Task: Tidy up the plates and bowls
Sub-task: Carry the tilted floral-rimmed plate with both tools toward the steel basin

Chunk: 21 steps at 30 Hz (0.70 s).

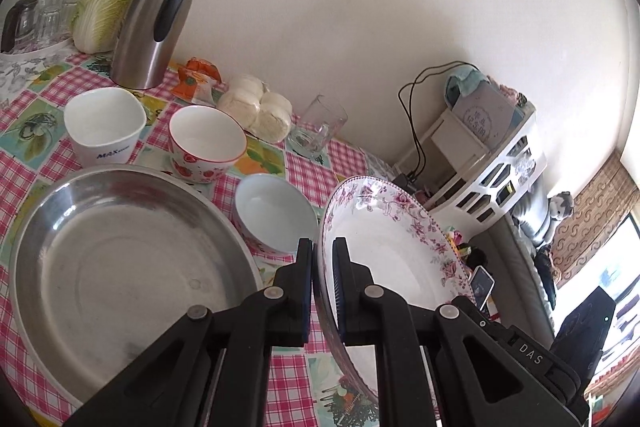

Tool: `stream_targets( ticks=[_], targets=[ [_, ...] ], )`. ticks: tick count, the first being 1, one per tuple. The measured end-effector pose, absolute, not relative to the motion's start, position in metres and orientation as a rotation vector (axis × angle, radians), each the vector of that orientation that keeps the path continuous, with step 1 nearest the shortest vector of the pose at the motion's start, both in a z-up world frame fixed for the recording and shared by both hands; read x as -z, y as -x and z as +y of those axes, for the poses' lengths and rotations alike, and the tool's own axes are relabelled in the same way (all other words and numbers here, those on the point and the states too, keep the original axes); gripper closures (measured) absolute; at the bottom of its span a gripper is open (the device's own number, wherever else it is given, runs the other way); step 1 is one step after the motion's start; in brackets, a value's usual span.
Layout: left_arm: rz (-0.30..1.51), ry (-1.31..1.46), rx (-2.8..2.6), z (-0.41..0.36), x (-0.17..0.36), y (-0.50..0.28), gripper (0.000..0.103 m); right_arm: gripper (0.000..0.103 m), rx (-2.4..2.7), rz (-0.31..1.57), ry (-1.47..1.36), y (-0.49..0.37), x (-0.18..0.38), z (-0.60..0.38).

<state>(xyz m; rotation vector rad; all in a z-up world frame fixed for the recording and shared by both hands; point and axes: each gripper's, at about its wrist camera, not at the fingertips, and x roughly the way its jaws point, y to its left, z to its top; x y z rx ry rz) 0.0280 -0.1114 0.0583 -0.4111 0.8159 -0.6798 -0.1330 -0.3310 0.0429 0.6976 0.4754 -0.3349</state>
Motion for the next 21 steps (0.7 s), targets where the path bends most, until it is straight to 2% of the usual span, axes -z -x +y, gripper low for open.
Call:
stream_targets(
  ticks=[21],
  targets=[
    [0.776, 0.518, 0.590, -0.015, -0.056, -0.058, 0.093, 0.094, 0.229, 0.562, -0.631, 0.078, -0.041, -0.251]
  ],
)
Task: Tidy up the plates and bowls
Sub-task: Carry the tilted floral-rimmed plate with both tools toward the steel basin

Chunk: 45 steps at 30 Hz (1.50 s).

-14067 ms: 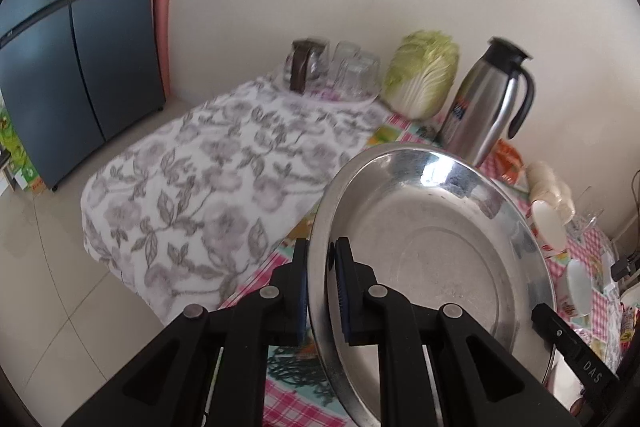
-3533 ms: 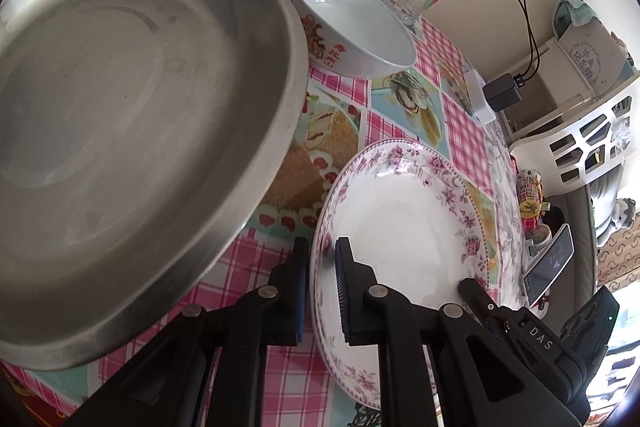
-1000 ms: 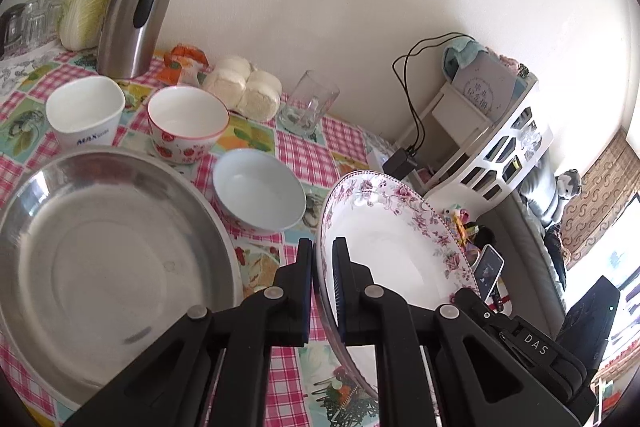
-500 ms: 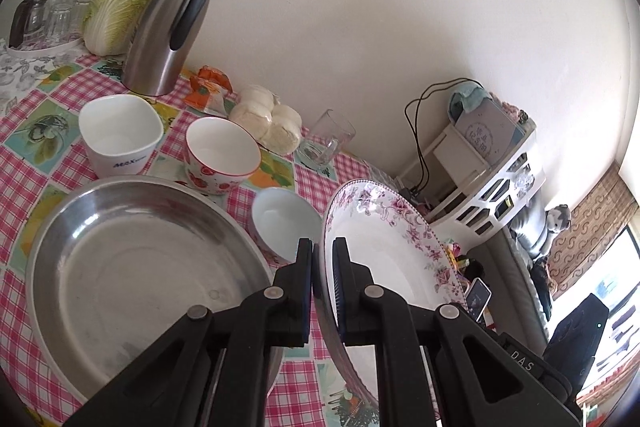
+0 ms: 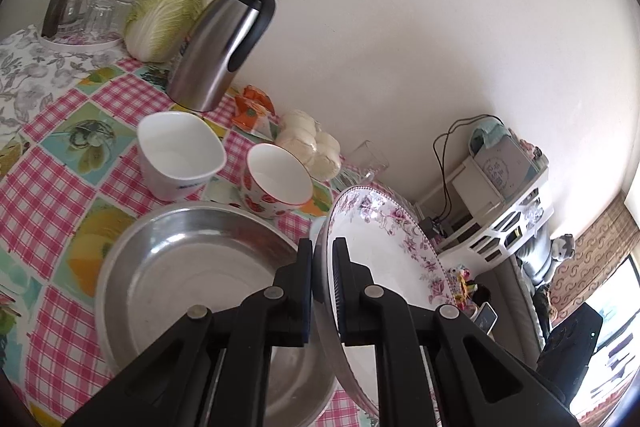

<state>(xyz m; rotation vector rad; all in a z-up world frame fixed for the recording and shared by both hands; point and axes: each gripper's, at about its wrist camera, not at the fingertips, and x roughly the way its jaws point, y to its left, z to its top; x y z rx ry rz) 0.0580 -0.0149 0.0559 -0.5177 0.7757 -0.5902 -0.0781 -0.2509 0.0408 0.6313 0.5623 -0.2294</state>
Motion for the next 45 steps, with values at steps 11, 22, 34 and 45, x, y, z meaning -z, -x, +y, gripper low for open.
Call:
stream_targets(
  ticks=[11, 22, 34, 45],
  targets=[
    [0.769, 0.556, 0.515, 0.035, -0.047, -0.072, 0.093, 0.094, 0.160, 0.638, -0.610, 0.046, -0.028, -0.208],
    [0.856, 0.526, 0.442, 0.047, -0.019, -0.084, 0.093, 0.094, 0.145, 0.715, -0.625, 0.024, -0.006, -0.195],
    [0.962, 0.473, 0.392, 0.041, 0.012, -0.093, 0.093, 0.094, 0.180, 0.832, -0.642, 0.012, 0.033, -0.202],
    [1.025, 0.445, 0.358, 0.037, 0.030, -0.097, 0.093, 0.094, 0.204, 0.877, -0.632, 0.007, 0.047, -0.205]
  ],
)
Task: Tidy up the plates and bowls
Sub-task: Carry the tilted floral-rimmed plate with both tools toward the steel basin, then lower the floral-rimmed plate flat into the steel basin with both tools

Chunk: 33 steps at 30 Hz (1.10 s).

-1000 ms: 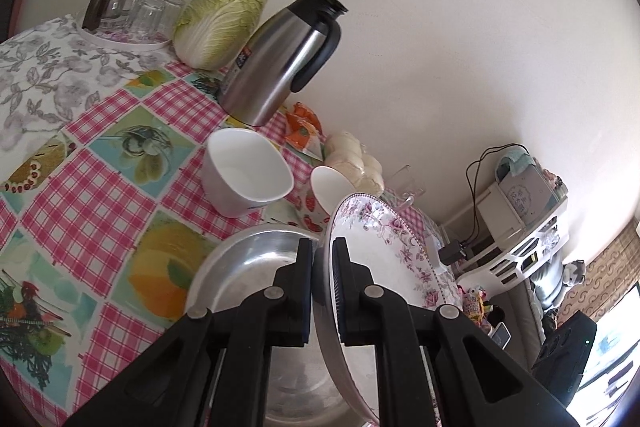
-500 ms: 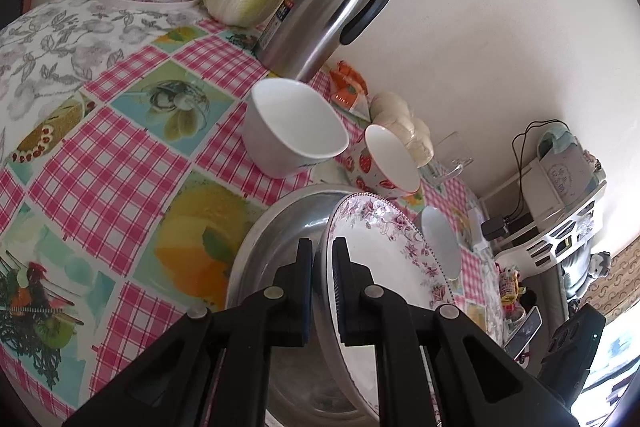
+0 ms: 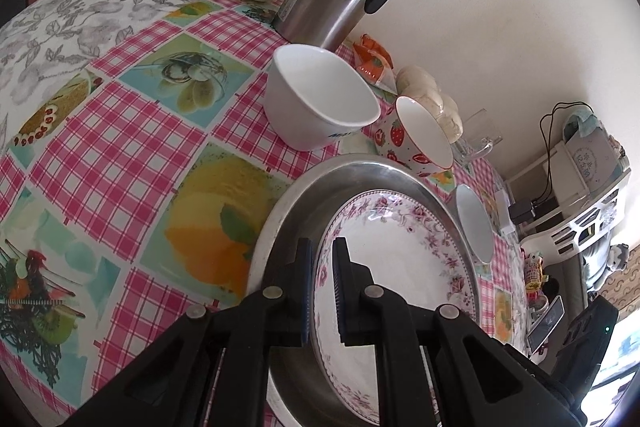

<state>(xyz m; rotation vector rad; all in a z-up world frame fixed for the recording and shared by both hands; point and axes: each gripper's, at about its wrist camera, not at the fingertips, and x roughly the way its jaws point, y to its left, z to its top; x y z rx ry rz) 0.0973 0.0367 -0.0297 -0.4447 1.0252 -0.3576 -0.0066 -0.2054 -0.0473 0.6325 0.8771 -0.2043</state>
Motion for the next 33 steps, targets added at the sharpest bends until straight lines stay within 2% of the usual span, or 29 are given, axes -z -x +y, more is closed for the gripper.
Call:
stream_targets(
  ticks=[17, 33],
  targets=[
    [1.114, 0.448, 0.259, 0.041, 0.029, -0.091, 0.094, 0.095, 0.178, 0.909, -0.559, 0.004, 0.048, -0.197],
    [1.097, 0.420, 0.205, 0.042, 0.025, -0.088, 0.094, 0.094, 0.146, 0.941, -0.547, -0.001, 0.052, -0.192]
  ],
)
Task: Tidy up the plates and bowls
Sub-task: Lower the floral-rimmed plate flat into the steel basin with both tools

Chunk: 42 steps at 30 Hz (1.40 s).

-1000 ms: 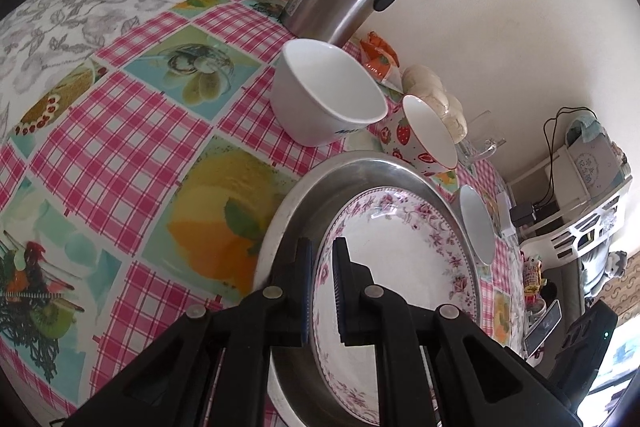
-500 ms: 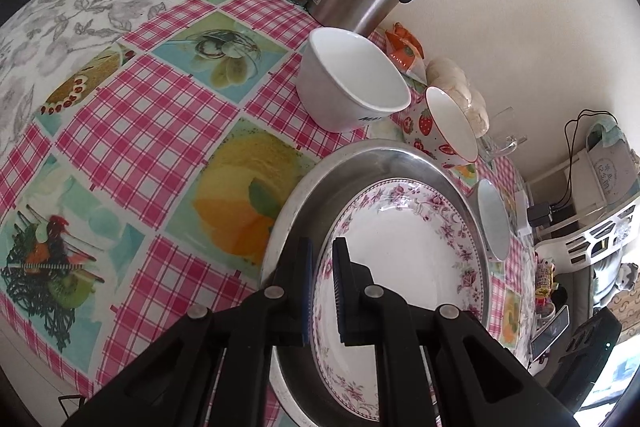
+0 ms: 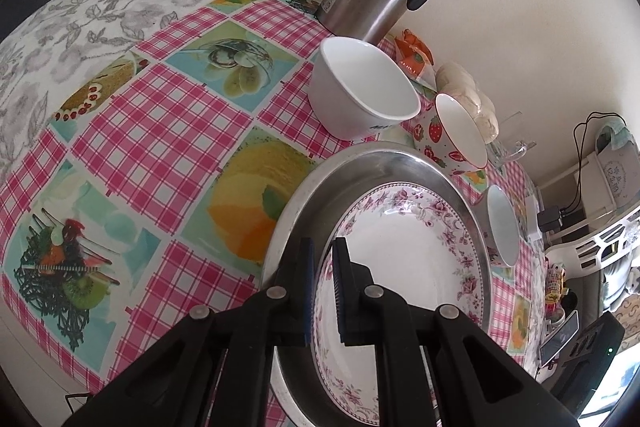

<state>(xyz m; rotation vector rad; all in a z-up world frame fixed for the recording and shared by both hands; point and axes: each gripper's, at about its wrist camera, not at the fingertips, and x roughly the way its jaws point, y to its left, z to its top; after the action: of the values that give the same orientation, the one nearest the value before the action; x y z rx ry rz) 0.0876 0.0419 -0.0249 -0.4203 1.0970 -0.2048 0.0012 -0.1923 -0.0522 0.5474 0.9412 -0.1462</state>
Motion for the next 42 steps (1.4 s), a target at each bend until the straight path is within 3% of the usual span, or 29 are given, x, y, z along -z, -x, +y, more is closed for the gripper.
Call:
stream_targets(
  ticks=[28, 33, 38, 42],
  targets=[
    [1.115, 0.392, 0.205, 0.036, 0.026, -0.087, 0.093, 0.094, 0.143, 0.938, -0.567, 0.000, 0.049, -0.197],
    [1.118, 0.370, 0.198, 0.033, 0.025, -0.087, 0.092, 0.084, 0.123, 0.940, -0.565, -0.001, 0.048, -0.195],
    [1.116, 0.361, 0.202, 0.032, 0.025, -0.087, 0.089, 0.082, 0.119, 0.939, -0.561, -0.002, 0.046, -0.193],
    [1.087, 0.337, 0.195, 0.031, 0.018, -0.085, 0.080, 0.078, 0.128, 0.912, -0.560, 0.000, 0.041, -0.196]
  ],
)
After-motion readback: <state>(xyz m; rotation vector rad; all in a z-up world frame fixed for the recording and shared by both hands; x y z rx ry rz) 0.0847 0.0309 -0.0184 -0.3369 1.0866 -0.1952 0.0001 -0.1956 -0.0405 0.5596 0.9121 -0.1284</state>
